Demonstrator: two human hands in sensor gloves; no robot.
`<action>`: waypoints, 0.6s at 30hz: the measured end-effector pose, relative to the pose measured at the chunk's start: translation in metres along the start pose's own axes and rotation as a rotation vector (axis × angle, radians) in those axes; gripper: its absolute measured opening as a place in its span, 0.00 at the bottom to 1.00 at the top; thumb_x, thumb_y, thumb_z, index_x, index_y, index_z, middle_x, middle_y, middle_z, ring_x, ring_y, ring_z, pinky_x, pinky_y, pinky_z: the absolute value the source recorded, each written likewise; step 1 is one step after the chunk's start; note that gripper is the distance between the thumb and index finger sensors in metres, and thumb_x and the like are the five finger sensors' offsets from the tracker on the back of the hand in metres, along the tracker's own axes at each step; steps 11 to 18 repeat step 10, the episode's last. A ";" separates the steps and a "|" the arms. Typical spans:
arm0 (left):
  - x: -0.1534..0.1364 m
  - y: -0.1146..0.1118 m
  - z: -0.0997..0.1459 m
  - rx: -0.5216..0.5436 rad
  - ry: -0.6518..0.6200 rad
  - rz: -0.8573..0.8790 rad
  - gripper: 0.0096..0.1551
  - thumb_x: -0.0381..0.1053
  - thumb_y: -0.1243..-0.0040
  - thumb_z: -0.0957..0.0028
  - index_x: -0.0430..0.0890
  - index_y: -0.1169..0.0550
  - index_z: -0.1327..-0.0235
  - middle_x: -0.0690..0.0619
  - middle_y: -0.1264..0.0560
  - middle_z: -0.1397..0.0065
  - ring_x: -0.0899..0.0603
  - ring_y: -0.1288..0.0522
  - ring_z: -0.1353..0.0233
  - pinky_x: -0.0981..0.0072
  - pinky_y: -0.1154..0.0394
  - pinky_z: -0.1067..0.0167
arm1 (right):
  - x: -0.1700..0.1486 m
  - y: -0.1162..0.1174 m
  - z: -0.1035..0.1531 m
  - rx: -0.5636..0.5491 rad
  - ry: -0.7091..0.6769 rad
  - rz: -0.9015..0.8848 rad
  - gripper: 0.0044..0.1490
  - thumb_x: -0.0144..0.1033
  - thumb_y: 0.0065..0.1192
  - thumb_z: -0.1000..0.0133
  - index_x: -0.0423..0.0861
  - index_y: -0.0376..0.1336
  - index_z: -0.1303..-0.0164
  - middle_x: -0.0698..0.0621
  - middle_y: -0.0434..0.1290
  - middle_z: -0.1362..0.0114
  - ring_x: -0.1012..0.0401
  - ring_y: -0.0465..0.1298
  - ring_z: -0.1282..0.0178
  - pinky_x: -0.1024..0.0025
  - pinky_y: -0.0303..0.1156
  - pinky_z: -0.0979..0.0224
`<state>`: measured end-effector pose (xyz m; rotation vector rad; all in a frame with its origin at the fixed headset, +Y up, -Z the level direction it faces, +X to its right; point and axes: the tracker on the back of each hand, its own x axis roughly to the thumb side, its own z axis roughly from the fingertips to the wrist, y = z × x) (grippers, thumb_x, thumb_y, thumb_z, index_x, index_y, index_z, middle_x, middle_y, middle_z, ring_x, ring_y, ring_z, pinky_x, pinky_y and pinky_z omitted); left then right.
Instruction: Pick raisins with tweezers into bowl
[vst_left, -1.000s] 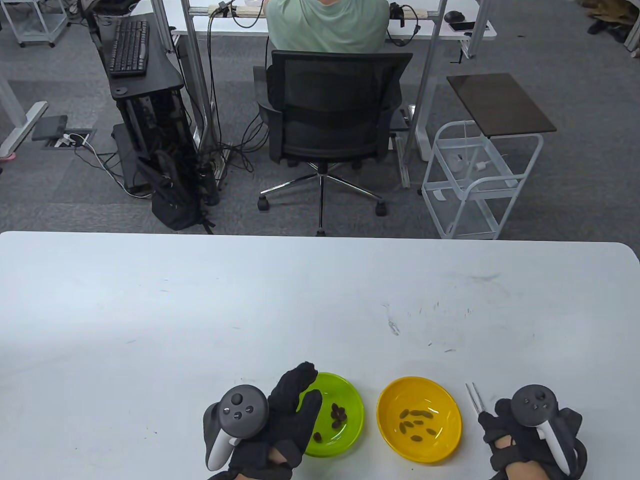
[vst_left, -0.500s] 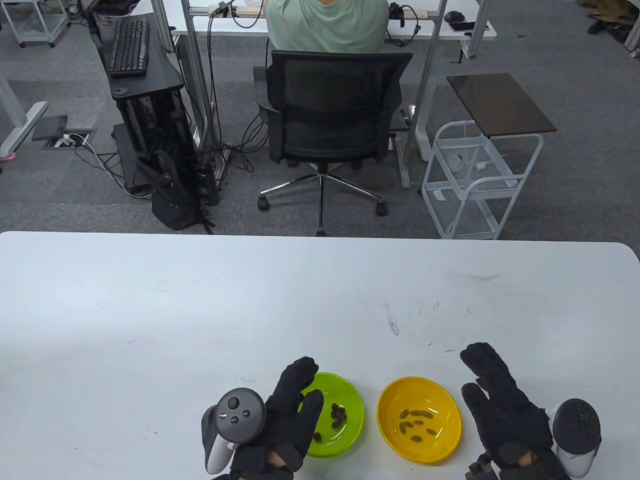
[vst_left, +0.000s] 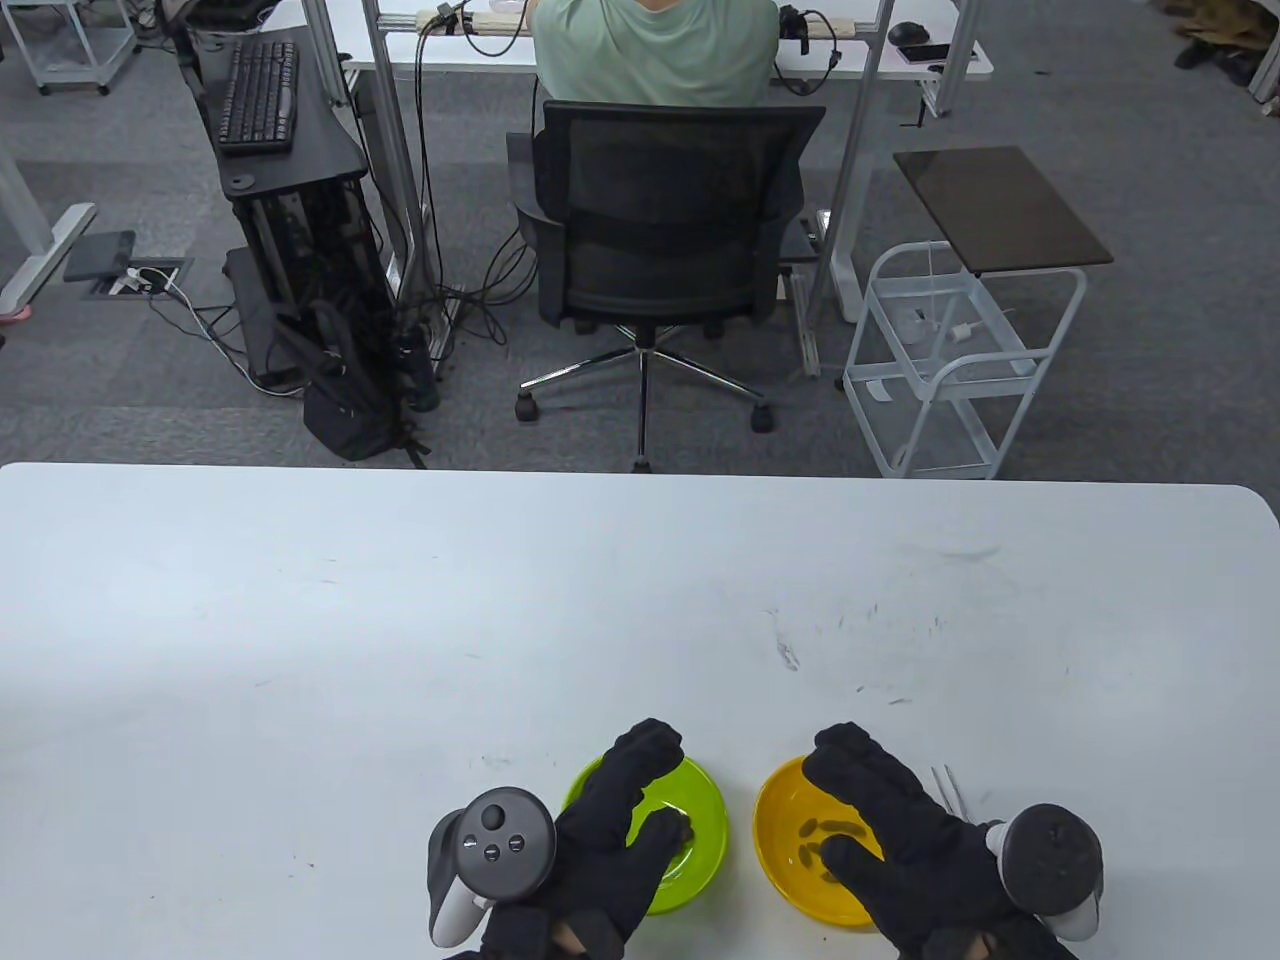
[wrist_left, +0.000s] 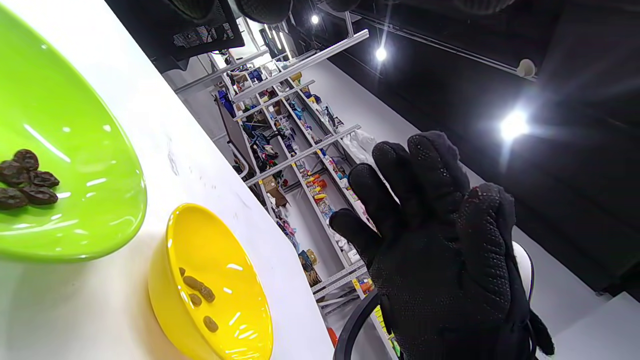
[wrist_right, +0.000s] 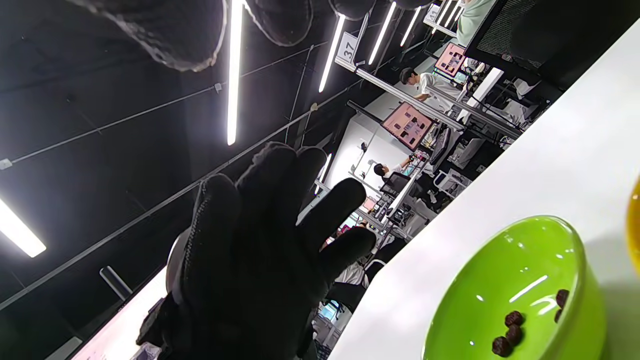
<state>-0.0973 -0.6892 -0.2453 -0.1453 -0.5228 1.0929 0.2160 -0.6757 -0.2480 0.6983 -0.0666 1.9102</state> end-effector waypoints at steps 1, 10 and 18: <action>0.000 0.000 0.000 -0.001 0.001 0.002 0.41 0.72 0.57 0.42 0.65 0.51 0.16 0.66 0.54 0.10 0.39 0.46 0.09 0.39 0.43 0.15 | 0.000 0.000 0.000 -0.004 0.005 0.000 0.43 0.60 0.61 0.42 0.54 0.55 0.18 0.47 0.48 0.16 0.40 0.52 0.17 0.30 0.50 0.26; -0.002 0.004 0.002 0.024 0.012 0.014 0.40 0.71 0.57 0.42 0.64 0.49 0.16 0.65 0.51 0.10 0.39 0.44 0.10 0.38 0.43 0.16 | -0.001 -0.003 0.000 -0.006 0.020 0.023 0.43 0.59 0.62 0.42 0.54 0.56 0.18 0.46 0.48 0.16 0.40 0.53 0.17 0.30 0.50 0.26; -0.002 0.004 0.002 0.024 0.012 0.014 0.40 0.71 0.57 0.42 0.64 0.49 0.16 0.65 0.51 0.10 0.39 0.44 0.10 0.38 0.43 0.16 | -0.001 -0.003 0.000 -0.006 0.020 0.023 0.43 0.59 0.62 0.42 0.54 0.56 0.18 0.46 0.48 0.16 0.40 0.53 0.17 0.30 0.50 0.26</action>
